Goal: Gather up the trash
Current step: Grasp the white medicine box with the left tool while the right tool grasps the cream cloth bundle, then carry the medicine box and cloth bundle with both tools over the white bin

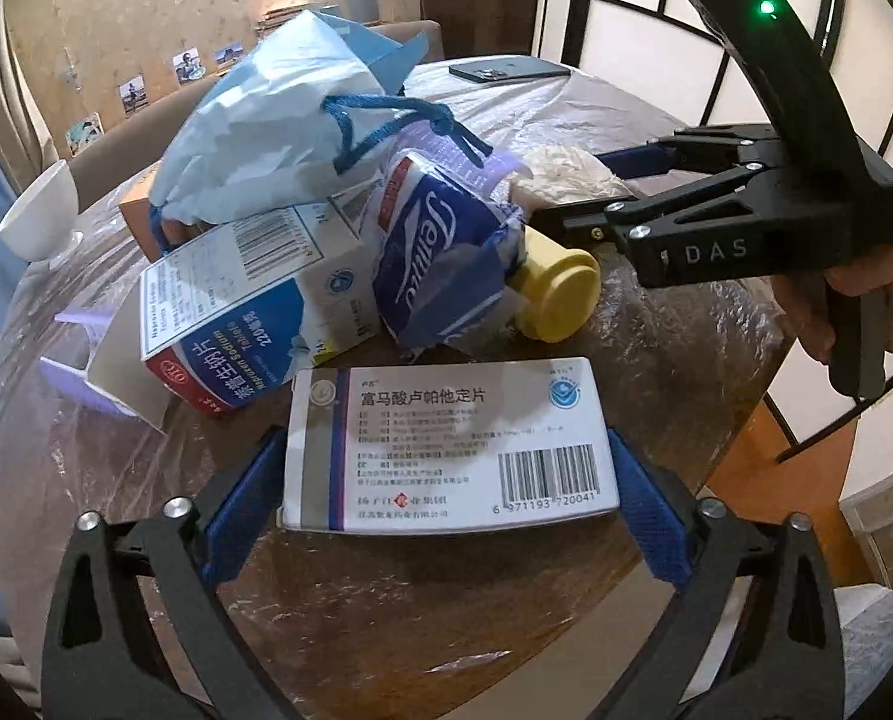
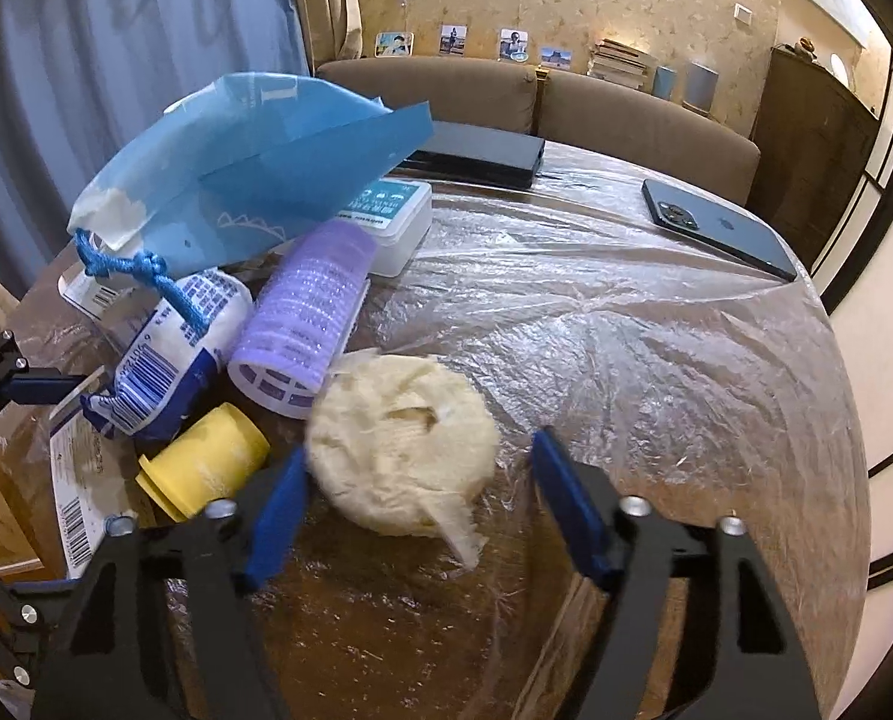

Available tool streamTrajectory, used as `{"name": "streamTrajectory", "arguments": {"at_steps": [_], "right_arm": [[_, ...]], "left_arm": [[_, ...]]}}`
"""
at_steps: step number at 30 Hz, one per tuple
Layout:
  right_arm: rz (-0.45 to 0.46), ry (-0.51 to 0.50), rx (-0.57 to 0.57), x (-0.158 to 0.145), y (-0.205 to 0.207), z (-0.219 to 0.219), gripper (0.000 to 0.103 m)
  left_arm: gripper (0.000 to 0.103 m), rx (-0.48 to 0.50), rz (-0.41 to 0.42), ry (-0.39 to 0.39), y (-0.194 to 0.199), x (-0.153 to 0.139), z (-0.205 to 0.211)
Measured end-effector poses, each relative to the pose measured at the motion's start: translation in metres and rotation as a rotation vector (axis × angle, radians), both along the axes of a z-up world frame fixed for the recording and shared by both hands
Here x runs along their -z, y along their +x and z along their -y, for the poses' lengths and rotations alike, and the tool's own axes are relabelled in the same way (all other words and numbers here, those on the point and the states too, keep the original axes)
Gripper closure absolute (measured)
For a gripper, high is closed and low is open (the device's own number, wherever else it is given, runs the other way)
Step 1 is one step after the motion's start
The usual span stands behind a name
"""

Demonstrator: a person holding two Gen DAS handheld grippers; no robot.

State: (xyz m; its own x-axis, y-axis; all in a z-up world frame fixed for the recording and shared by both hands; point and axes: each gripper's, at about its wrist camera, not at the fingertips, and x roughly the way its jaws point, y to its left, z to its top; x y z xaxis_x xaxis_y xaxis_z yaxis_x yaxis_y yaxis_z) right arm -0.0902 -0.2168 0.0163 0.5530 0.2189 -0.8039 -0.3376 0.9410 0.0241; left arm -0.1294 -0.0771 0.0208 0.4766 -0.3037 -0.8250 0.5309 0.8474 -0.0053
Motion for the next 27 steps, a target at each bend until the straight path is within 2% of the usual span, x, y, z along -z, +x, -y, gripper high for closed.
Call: {"name": "streamTrajectory", "arguments": {"at_steps": [1, 4, 12, 19, 27], "right_arm": [[-0.001, 0.011, 0.001, -0.001, -0.001, 0.0, 0.049], [-0.003, 0.034, 0.014, -0.002, -0.002, 0.002, 0.051], [0.024, 0.084, 0.046, -0.016, -0.019, 0.007, 0.051], [0.028, 0.11, 0.067, -0.029, -0.04, 0.006, 0.051], [0.012, 0.151, 0.058, -0.04, -0.075, -0.004, 0.051]], "left_arm": [[0.005, -0.004, -0.001, -0.006, -0.001, 0.0, 0.0], [0.005, -0.019, -0.004, -0.029, -0.001, -0.001, -0.002], [0.005, -0.105, 0.018, -0.121, -0.005, -0.018, -0.026], [0.005, -0.157, 0.017, -0.171, -0.007, -0.026, -0.044], [0.005, -0.191, 0.026, -0.177, -0.013, -0.03, -0.049]]}}
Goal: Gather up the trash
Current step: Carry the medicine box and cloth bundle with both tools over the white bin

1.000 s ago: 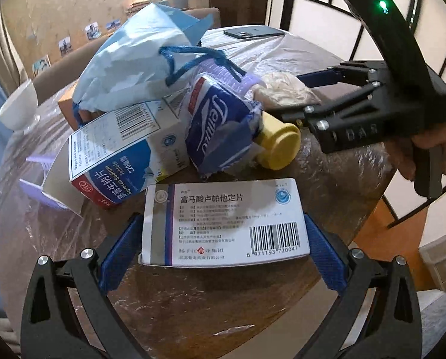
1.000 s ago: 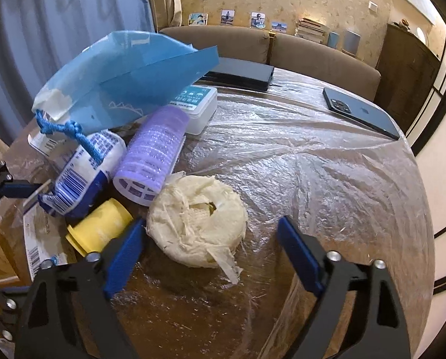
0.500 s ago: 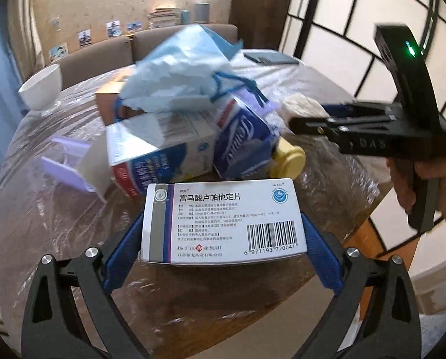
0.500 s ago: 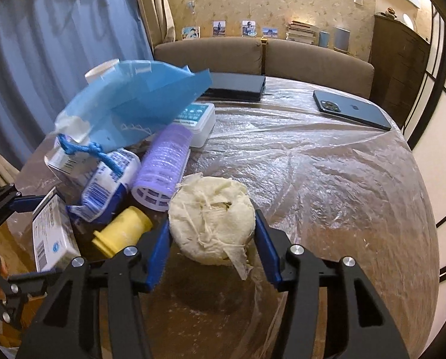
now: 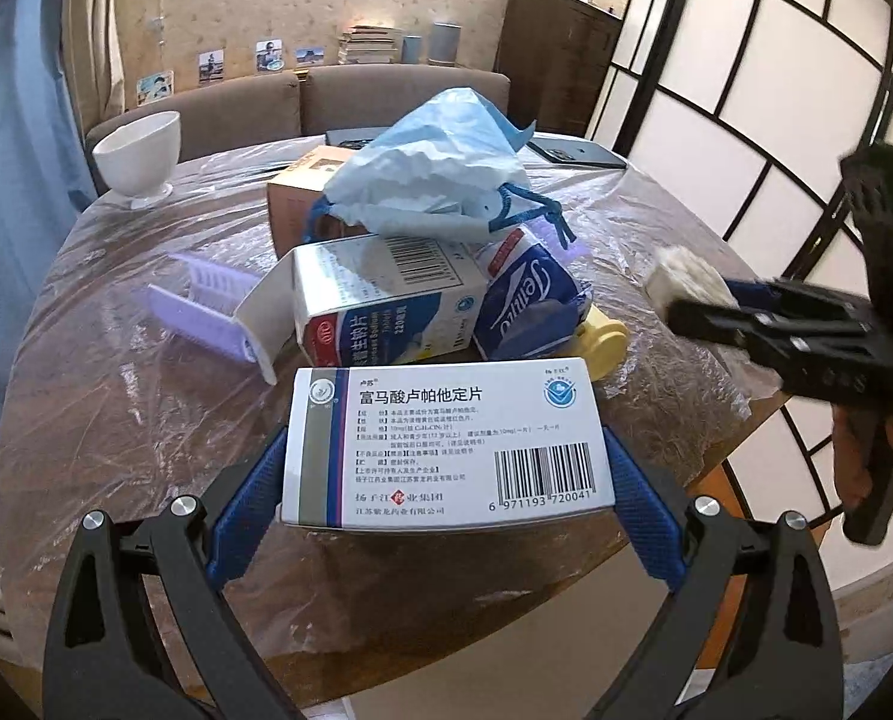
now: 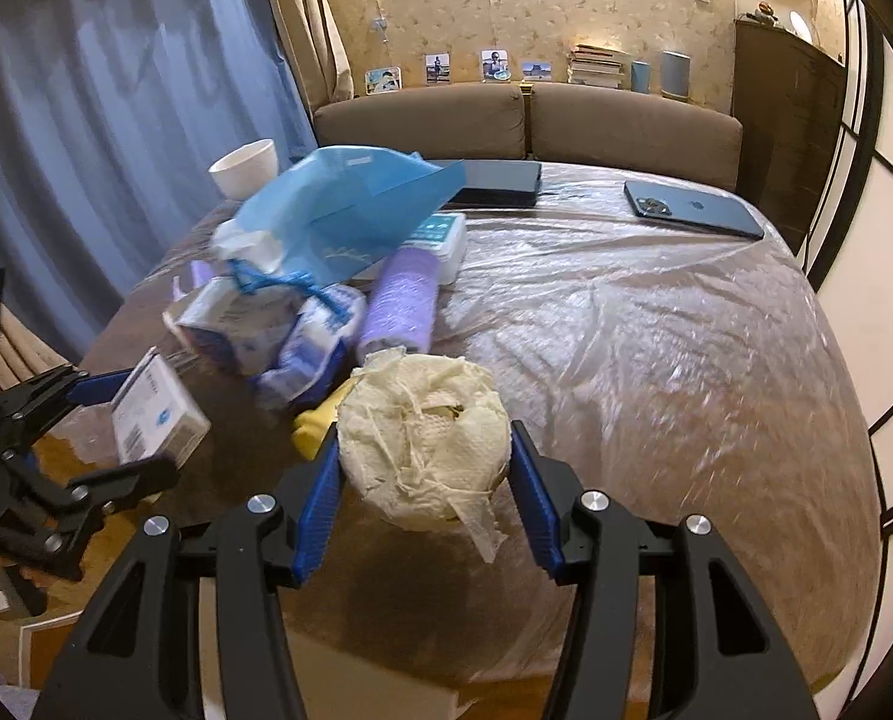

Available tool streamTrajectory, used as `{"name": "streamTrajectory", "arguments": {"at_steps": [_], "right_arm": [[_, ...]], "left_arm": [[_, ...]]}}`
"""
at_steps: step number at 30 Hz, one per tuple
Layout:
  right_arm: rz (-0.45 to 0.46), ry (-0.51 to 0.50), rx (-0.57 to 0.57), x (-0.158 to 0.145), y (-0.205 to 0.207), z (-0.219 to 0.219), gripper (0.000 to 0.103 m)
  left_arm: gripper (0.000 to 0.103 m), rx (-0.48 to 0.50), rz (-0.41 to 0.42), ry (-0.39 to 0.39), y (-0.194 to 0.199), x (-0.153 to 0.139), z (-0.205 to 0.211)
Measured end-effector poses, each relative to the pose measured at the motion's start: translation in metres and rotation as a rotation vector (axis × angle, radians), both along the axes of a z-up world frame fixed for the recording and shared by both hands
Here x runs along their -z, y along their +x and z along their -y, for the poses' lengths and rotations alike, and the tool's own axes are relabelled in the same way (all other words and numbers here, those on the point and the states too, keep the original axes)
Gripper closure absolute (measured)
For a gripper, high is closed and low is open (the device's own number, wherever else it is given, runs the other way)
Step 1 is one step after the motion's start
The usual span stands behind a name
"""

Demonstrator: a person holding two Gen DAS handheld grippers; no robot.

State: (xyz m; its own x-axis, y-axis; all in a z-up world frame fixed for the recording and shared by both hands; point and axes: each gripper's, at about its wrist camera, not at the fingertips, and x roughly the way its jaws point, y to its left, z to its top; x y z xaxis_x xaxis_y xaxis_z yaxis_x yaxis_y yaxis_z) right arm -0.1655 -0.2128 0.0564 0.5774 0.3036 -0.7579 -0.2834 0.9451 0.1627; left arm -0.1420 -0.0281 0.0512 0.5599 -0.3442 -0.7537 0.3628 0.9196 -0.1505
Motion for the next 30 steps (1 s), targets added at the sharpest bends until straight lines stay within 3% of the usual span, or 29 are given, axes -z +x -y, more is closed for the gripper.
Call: {"name": "streamTrajectory", "arguments": {"at_steps": [10, 18, 30], "right_arm": [[-0.027, 0.003, -0.037, 0.003, -0.039, -0.025, 0.051], [-0.041, -0.008, -0.038, 0.008, -0.055, -0.032, 0.051], [-0.048, -0.034, -0.05, 0.01, -0.075, -0.036, 0.051]], "left_arm": [[0.005, -0.064, -0.021, 0.011, -0.013, -0.001, -0.009], [0.005, -0.055, -0.005, 0.047, -0.028, -0.007, -0.008], [0.005, -0.025, -0.011, 0.031, -0.047, -0.01, -0.009]]}}
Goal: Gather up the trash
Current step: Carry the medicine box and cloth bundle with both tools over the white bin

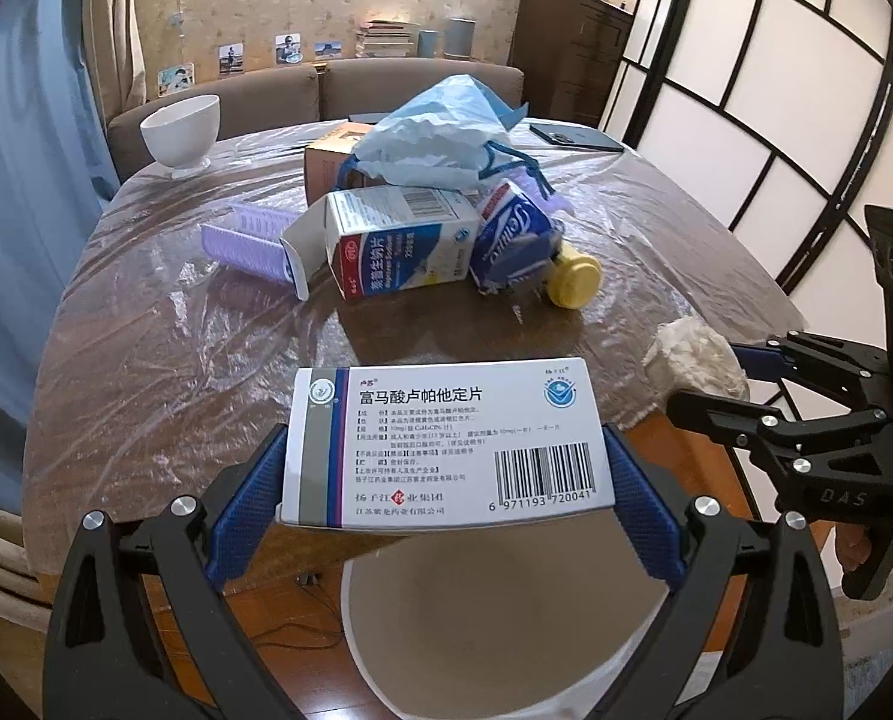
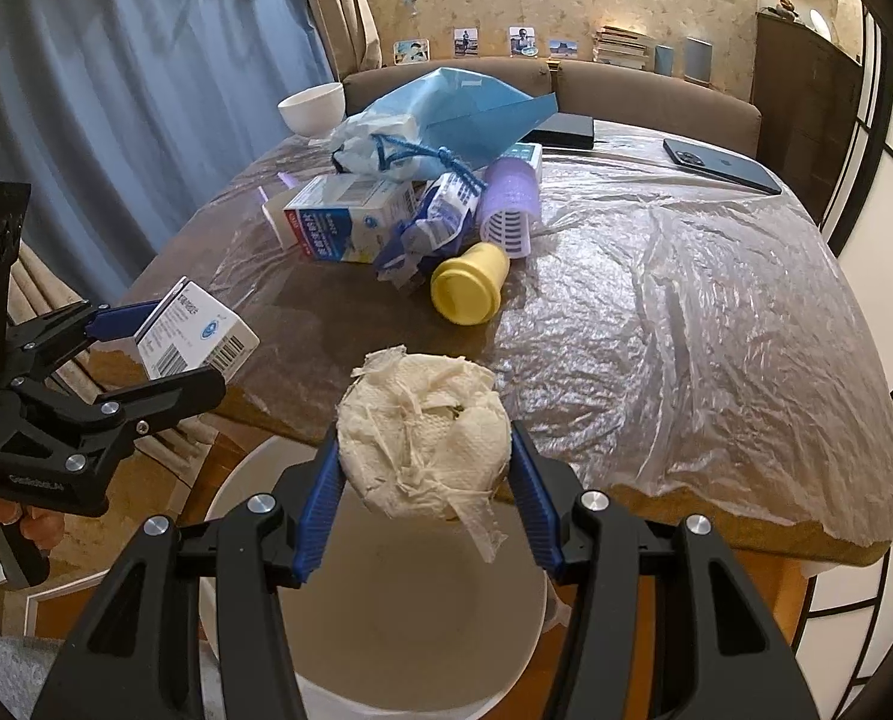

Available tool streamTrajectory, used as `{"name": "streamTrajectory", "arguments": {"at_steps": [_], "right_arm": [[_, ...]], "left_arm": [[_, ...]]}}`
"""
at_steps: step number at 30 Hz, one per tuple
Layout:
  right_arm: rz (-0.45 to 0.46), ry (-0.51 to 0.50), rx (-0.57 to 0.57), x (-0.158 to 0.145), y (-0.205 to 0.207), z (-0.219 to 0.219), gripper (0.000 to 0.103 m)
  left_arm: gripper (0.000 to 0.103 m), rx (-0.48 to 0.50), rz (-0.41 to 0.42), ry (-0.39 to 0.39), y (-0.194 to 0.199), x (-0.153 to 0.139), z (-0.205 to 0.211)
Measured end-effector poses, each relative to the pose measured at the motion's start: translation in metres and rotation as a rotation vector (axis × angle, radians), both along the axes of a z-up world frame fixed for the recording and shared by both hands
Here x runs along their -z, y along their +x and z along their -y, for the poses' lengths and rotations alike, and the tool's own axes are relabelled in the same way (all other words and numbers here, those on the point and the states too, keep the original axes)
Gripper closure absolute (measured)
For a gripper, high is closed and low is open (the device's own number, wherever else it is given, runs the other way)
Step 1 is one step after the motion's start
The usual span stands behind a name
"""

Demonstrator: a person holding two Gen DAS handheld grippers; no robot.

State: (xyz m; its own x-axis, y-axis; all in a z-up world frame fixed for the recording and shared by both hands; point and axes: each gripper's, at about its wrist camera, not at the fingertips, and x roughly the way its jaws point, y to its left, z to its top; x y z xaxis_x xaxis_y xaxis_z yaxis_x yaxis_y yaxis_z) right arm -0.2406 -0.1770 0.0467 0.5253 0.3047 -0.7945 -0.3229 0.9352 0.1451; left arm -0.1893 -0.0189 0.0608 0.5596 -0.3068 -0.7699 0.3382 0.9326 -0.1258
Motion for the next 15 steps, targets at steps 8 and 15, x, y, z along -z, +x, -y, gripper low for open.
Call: {"name": "streamTrajectory", "arguments": {"at_steps": [8, 15], "right_arm": [[-0.023, -0.012, -0.015, 0.004, -0.013, 0.001, 0.051], [-0.057, -0.023, -0.034, 0.012, -0.021, 0.0, 0.051]], "left_arm": [[0.005, 0.049, -0.013, 0.004, -0.016, 0.002, 0.002], [0.005, 0.085, -0.036, 0.021, -0.028, 0.009, 0.006]]}}
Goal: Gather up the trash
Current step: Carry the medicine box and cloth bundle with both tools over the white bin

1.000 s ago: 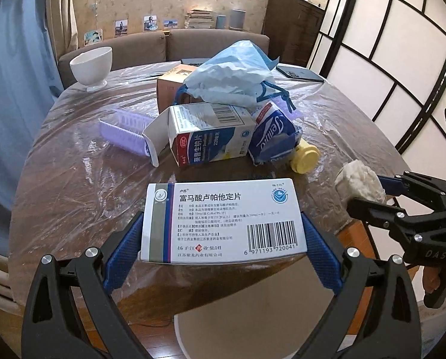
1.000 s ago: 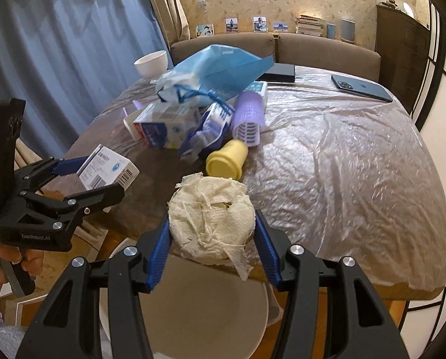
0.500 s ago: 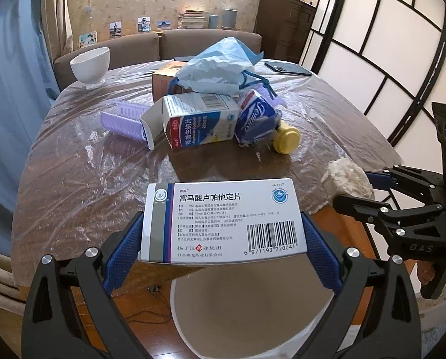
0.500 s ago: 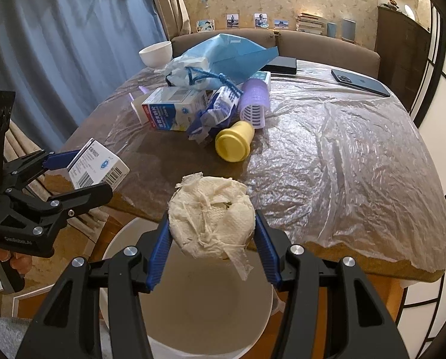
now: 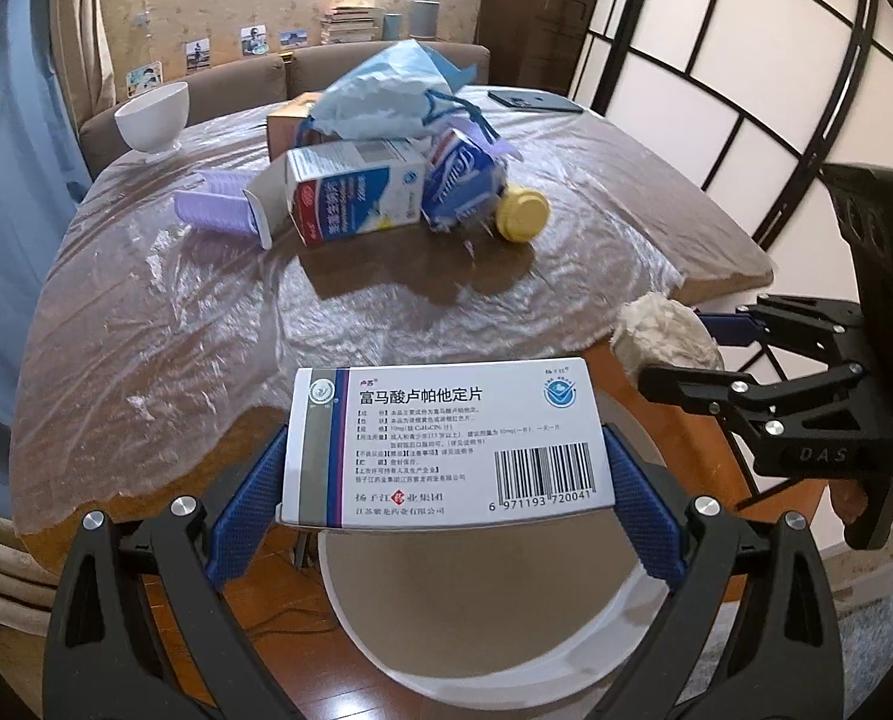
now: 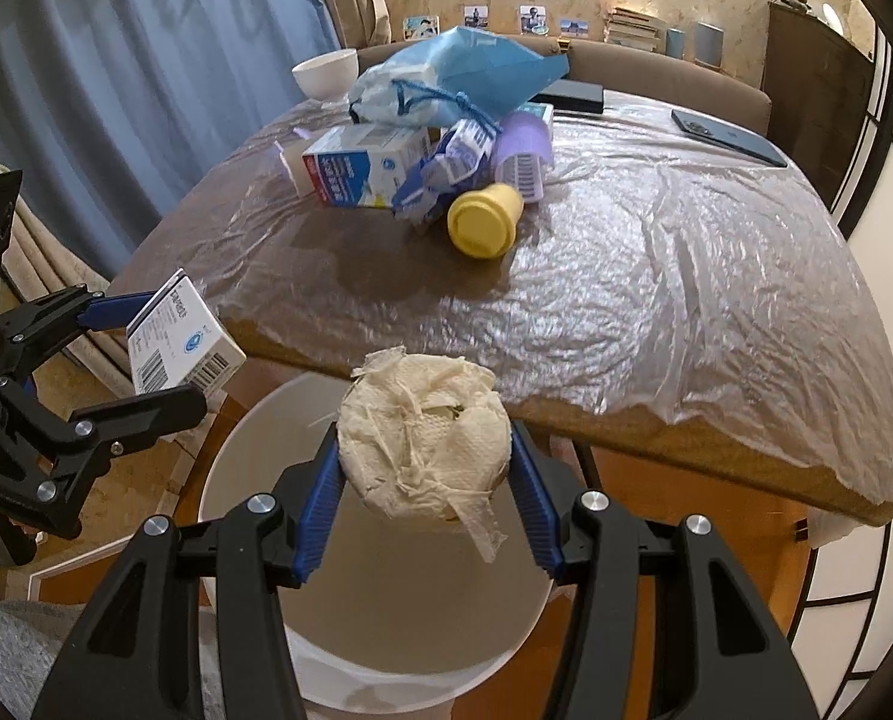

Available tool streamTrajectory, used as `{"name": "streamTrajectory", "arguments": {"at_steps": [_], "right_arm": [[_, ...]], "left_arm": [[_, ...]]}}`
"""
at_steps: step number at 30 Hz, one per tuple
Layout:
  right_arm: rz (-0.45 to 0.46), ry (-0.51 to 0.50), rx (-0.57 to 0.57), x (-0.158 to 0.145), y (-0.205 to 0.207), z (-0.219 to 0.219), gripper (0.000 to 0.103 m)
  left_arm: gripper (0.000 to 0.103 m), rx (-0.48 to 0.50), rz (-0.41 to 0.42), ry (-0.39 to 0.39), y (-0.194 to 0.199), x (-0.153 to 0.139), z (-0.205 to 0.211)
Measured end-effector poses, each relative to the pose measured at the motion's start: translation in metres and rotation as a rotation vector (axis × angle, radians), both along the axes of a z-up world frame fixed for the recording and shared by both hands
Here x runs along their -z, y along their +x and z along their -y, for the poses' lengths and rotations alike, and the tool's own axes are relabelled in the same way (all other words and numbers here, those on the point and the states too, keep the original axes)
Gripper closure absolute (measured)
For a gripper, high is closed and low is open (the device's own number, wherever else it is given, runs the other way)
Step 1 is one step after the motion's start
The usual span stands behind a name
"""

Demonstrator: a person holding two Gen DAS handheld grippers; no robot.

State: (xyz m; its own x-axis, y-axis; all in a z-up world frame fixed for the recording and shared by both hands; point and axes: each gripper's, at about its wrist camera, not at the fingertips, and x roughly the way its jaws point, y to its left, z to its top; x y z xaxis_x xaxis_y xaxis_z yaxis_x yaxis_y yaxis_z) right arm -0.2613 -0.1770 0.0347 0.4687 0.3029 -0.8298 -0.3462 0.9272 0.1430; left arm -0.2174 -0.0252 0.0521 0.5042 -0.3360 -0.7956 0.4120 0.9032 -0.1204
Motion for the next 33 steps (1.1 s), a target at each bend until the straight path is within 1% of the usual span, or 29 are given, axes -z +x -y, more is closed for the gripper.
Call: {"name": "streamTrajectory", "arguments": {"at_steps": [16, 22, 33], "right_arm": [[-0.05, -0.009, -0.028, 0.014, -0.007, -0.006, 0.051], [-0.073, -0.015, -0.031, 0.023, -0.007, -0.007, 0.051], [-0.114, -0.027, -0.038, 0.044, -0.006, -0.009, 0.051]], "left_arm": [[0.005, 0.071, -0.044, 0.033, -0.01, 0.015, 0.012], [0.005, 0.088, -0.08, 0.048, -0.012, 0.028, 0.012], [0.005, 0.088, -0.137, 0.068, -0.013, 0.05, 0.009]]}}
